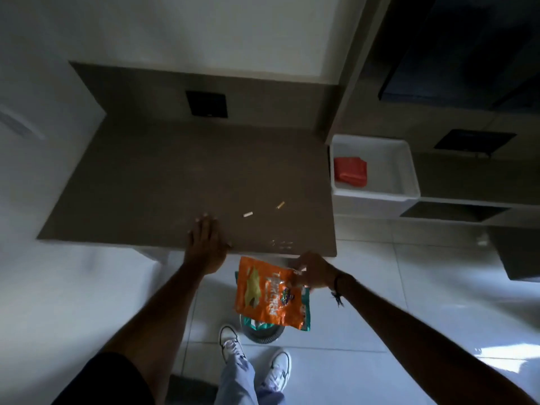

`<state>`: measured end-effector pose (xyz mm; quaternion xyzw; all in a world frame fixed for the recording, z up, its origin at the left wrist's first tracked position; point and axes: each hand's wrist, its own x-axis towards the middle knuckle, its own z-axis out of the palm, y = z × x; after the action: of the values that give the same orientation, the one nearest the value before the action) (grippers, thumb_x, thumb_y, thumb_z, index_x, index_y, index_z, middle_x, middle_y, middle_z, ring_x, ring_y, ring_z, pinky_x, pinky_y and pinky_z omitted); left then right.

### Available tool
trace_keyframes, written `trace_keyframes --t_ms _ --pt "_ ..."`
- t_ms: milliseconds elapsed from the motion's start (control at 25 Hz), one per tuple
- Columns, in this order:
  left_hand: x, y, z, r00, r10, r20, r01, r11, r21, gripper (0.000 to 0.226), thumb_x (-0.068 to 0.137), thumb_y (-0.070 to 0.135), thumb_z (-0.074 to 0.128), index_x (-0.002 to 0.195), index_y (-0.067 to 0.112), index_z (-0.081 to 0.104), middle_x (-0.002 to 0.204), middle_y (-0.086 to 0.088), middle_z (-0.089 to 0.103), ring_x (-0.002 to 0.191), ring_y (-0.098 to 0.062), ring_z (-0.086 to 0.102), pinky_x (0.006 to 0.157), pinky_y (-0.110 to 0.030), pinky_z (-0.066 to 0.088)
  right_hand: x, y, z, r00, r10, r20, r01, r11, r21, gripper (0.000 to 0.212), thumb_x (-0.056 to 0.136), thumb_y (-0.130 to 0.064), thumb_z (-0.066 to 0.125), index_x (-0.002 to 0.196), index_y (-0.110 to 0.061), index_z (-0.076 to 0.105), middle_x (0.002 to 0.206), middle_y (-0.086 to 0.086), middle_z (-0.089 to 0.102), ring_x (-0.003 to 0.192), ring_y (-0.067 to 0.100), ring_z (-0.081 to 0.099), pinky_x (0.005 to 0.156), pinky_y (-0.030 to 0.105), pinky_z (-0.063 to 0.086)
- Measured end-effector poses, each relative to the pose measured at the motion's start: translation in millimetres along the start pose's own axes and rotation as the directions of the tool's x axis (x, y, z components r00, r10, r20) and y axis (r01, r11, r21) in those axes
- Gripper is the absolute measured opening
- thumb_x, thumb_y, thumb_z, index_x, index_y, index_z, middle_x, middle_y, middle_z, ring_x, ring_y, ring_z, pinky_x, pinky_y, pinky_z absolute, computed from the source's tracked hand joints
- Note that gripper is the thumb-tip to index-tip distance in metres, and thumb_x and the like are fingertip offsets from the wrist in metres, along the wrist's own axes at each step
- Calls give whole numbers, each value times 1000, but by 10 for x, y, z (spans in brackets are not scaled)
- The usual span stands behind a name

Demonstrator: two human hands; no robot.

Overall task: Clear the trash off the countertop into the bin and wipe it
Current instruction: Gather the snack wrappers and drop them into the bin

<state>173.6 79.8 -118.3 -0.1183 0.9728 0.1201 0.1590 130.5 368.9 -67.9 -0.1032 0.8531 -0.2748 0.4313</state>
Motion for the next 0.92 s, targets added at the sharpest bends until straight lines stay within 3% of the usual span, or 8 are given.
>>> trace_keyframes --t_ms 80,240,440,600,760,920 --pt "5 -17 122 1000 -6 -11 6 1000 1 88 95 61 20 161 4 9 170 -24 4 157 -45 6 126 -63 11 122 273 442 996 8 -84 -20 989 -144 26 87 -31 71 104 -13 79 110 10 77 100 24 73 85 38 59" --pt "138 -111 369 995 -27 -95 25 999 -20 81 100 55 26 162 9 0 171 -17 -6 159 -38 -6 129 -62 2 562 654 1214 973 177 -150 -192 977 -88 30 92 -33 56 105 -15 77 109 11 76 100 31 72 86 40 60" --pt "218 -152 533 993 -60 -103 59 998 -15 84 95 58 20 162 12 -3 172 -14 -10 159 -35 -11 126 -59 -4 1069 1028 1754 916 376 -138 -378 926 15 39 85 -21 64 123 -13 69 123 16 70 113 37 66 93 44 58" --pt "203 -125 506 992 -74 -105 71 997 -31 78 103 52 32 162 14 -2 172 -12 -10 159 -33 -11 128 -59 -4 1196 1148 1893 901 426 -86 -427 904 1 50 81 -29 71 127 -10 65 126 16 68 116 35 65 95 39 57" --pt "189 -120 430 995 -86 -53 83 996 -41 78 104 53 29 162 15 -7 171 -11 -15 158 -32 -16 128 -57 -7 978 1063 1823 923 355 -149 -360 933 -12 40 83 -27 68 119 -11 70 120 18 70 113 38 65 93 40 57" --pt "153 -74 318 997 -70 30 71 997 -33 79 103 56 24 161 14 -12 170 -11 -20 158 -33 -19 129 -57 -7 552 734 1558 942 140 -304 -142 990 15 20 82 -18 62 94 -16 78 99 11 78 92 34 71 78 37 59"
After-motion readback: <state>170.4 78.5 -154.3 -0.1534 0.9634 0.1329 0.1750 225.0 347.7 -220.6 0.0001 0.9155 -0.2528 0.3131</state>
